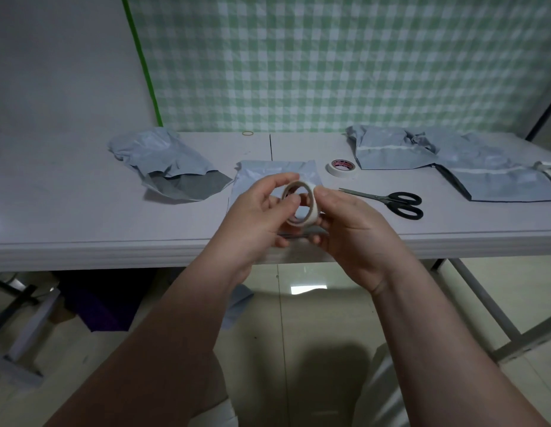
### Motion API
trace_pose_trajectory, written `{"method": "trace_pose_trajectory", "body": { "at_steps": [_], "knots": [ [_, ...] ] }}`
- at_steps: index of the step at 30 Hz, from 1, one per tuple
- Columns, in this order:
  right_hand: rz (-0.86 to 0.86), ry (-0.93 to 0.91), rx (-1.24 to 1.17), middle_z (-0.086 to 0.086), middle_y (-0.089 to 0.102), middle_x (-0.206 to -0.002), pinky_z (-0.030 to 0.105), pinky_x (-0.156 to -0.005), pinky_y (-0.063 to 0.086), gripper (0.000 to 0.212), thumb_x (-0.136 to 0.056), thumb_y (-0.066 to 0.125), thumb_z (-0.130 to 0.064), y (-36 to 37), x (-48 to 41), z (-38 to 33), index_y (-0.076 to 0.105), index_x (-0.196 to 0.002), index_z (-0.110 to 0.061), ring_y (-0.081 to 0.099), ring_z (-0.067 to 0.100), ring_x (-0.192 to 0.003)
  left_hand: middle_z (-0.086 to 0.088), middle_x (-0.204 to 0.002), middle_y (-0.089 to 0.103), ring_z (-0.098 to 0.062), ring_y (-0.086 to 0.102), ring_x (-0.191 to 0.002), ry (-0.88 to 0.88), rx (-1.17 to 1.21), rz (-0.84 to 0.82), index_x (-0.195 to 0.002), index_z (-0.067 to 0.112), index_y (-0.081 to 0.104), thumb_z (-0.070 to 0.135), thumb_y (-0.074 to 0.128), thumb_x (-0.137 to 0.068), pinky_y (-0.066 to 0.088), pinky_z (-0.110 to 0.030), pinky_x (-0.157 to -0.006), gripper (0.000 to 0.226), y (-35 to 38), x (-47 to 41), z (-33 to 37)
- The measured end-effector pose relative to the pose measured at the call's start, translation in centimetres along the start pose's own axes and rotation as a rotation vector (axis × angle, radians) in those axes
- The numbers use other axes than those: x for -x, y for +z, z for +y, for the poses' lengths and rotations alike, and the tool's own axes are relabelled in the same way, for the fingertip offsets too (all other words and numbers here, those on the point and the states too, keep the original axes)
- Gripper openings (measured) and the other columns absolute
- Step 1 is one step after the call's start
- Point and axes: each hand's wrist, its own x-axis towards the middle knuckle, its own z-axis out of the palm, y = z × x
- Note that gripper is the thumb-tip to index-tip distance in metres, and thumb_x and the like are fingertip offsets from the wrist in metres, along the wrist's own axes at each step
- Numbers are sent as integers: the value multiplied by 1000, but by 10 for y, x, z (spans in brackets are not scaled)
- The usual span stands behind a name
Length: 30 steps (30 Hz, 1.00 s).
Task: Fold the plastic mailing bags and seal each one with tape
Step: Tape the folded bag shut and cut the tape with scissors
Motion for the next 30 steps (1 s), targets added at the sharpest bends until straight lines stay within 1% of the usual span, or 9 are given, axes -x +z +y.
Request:
{"method": "trace_pose_trajectory", "body": {
  "at_steps": [3,6,11,14,18,20,22,25,30],
  "knots": [
    [29,15,51,5,66,-85,25,-58,34,33,-89,57,-37,3,0,-1,67,-102,-8,54,11,-72,14,-72,68,-2,60,-66,119,-124,58,-90,28,72,20,62,-90,46,-19,-63,13,-4,-2,2],
    [23,9,64,11,65,-92,25,-58,34,40,-83,59,-41,6,0,-3,66,-105,-9,55,12,-76,10,-57,60,-5,44,-42,110,-84,91,-82,20,71,18,64,-89,38,-16,-48,9,-4,-2,3],
    [2,-4,60,-8,58,-65,19,-56,39,9,-77,65,-25,10,5,-4,67,-81,-17,49,4,-64,2,-54,52,-3,39,-38,1,125,140,-85,3,65,11,62,-90,35,-13,-39,10,-2,-4,-1],
    [16,11,61,-7,58,-67,19,-55,37,9,-87,58,-17,14,5,-5,66,-85,-16,48,4,-61,3,-54,53,-3,41,-38,-3,145,148,-87,6,64,5,61,-89,35,-14,-39,4,-1,-3,-1],
    [43,68,15,1,64,-83,23,-49,30,13,-92,50,-18,19,5,-7,62,-88,-15,49,10,-53,12,-68,58,-3,47,-50,87,-58,178,-88,23,67,2,62,-85,41,-17,-50,23,-4,-4,-2],
    [34,83,5,2,65,-78,21,-46,32,17,-92,45,-17,20,5,-9,61,-86,-14,52,11,-49,13,-84,64,-2,50,-60,143,-145,169,-90,30,69,6,62,-86,44,-21,-61,25,-7,-4,-1],
    [41,92,-24,2,63,-67,19,-44,36,22,-91,41,-15,21,4,-11,61,-84,-12,52,12,-47,12,-91,66,0,52,-63,183,-171,146,-91,33,70,11,62,-88,43,-19,-61,23,-10,-2,3],
    [60,98,-72,4,57,-60,19,-46,36,24,-84,39,-8,24,4,-12,60,-73,-12,46,13,-45,9,-80,65,0,49,-50,185,-166,157,-89,29,71,11,61,-87,39,-14,-49,20,-11,-2,6],
    [97,120,-114,7,53,-57,19,-44,27,25,-79,34,-4,25,3,-11,54,-66,-12,38,15,-50,9,-61,61,-6,48,-47,175,-148,181,-87,20,72,3,59,-85,37,-14,-46,22,-7,-3,3]
  ]
}}
